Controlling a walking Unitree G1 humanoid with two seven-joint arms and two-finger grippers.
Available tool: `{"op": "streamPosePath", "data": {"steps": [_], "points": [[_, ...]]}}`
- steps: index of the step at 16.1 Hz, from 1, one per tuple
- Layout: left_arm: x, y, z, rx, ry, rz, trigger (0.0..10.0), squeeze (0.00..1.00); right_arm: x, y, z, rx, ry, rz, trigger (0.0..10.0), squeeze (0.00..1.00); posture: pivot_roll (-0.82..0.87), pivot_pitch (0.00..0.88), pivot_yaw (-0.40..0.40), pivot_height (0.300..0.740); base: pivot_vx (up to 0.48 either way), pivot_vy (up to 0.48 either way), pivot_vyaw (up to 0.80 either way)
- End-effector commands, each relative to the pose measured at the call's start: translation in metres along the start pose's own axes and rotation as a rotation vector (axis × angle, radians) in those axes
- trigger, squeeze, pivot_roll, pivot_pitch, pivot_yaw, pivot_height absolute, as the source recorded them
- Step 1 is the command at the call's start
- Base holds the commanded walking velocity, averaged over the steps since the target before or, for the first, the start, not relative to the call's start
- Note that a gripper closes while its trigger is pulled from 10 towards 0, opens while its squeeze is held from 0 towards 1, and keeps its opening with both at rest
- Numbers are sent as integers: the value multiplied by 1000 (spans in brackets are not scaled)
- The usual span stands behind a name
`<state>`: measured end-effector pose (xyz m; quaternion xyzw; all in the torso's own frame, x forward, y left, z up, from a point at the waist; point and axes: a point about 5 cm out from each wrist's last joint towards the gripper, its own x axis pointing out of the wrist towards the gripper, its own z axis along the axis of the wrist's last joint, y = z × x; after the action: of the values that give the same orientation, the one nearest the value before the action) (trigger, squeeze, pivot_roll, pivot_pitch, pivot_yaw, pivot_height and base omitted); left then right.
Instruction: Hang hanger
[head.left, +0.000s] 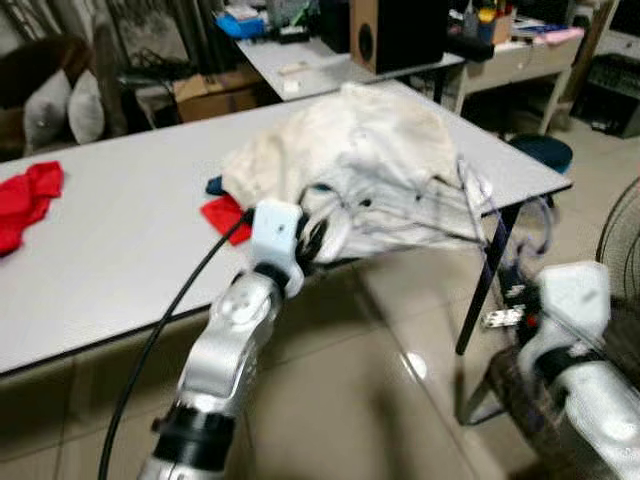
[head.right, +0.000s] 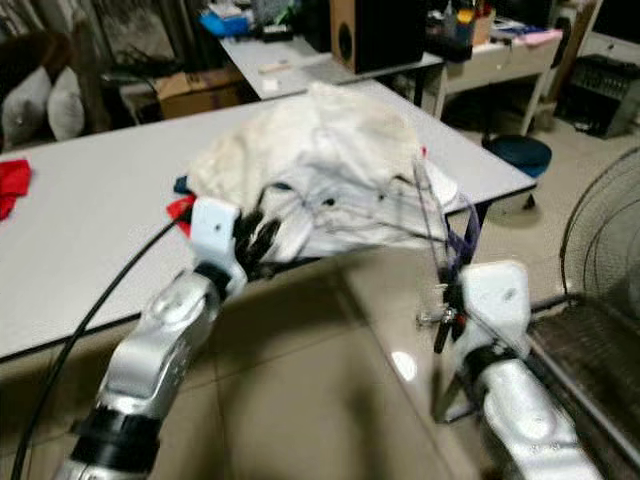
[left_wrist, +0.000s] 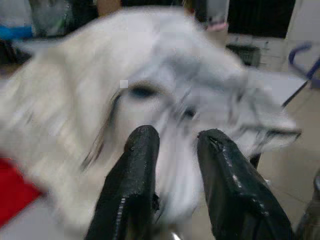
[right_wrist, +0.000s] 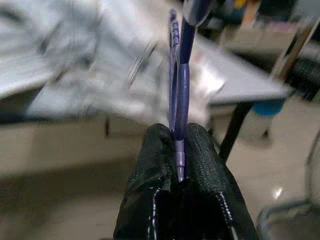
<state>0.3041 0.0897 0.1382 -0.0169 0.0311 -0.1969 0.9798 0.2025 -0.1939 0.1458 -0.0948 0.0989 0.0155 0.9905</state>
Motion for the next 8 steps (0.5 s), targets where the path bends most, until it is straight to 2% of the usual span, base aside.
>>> {"op": "streamPosePath", "data": {"steps": [1,2,4,5,7,8], "points": [[-2,4,-5,-36,12,-11,10000,1000,2,-2,0,-8,0,-11,10000,0,-115,14,98,740,0,0,0],[-2,1,-7,-31,8,-48,10000,1000,3,-5,-3,8,15,-37,10000,0,-115,19,105,740,0,0,0],[1,-4,-17,35,57,-73,10000,1000,2,-6,-7,2,10,-42,10000,0,-116,24,106,740,0,0,0],[4,-6,-21,69,70,-90,10000,1000,3,-5,-7,17,-6,-36,10000,0,-114,28,99,740,0,0,0],[9,-9,-20,85,46,-130,10000,1000,2,1,1,35,-70,18,10000,0,-118,31,98,740,0,0,0],[14,-19,-22,211,28,-174,10000,1000,-1,1,1,32,-90,53,10000,0,-130,34,105,740,0,0,0]]}}
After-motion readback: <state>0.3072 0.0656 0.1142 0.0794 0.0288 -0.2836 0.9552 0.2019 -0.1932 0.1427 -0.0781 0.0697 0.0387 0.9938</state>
